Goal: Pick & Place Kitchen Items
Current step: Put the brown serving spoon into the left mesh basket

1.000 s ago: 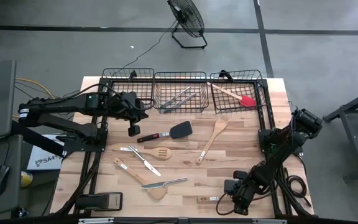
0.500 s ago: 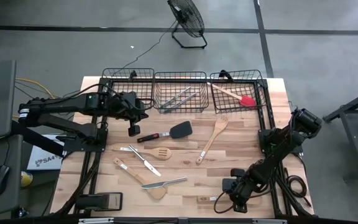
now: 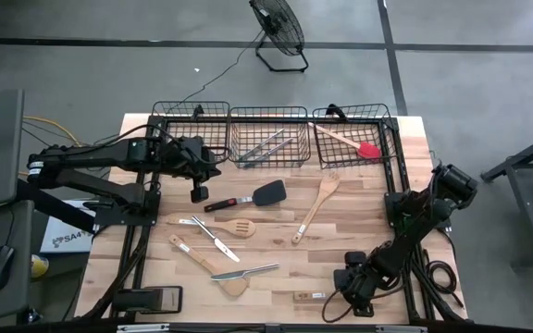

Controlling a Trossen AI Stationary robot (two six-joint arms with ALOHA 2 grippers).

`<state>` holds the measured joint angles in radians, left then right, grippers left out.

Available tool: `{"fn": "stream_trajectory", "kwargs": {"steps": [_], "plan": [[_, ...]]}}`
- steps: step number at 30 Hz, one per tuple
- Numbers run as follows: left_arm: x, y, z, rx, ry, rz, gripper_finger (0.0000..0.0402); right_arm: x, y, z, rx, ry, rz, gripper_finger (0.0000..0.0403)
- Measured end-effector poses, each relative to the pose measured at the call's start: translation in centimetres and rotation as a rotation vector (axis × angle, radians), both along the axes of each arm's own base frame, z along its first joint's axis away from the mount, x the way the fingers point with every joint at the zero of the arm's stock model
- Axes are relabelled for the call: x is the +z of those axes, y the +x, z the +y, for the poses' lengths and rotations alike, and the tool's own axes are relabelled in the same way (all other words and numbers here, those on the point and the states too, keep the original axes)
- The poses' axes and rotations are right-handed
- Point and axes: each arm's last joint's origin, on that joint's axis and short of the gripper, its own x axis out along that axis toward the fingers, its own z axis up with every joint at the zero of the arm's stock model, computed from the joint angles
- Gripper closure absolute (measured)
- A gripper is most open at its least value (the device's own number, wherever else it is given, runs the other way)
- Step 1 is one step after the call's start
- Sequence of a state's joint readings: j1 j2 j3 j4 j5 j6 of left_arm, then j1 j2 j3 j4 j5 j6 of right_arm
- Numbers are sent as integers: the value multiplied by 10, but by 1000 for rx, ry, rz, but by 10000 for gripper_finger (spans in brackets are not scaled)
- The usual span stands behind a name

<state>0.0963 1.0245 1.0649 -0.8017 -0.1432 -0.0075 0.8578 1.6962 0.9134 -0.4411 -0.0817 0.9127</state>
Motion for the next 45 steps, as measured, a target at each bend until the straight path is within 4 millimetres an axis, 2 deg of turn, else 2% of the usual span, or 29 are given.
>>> {"fn": "stream_trajectory", "kwargs": {"steps": [11,18,23,29,36,45], "plan": [[0,0,0,-1,2,1,402,-13,-1,4,76,-108,-55,196],[0,0,0,3,5,1,402,-28,1,8,247,-238,-143,199],[0,0,0,4,6,1,402,-31,-1,4,313,-361,-187,199],[0,0,0,4,7,2,402,-32,0,-1,222,-391,-158,199],[0,0,1,6,9,2,402,-32,0,-3,-81,-344,-121,214],[0,0,1,6,8,1,402,-32,-1,-2,-103,-328,-107,269]]}}
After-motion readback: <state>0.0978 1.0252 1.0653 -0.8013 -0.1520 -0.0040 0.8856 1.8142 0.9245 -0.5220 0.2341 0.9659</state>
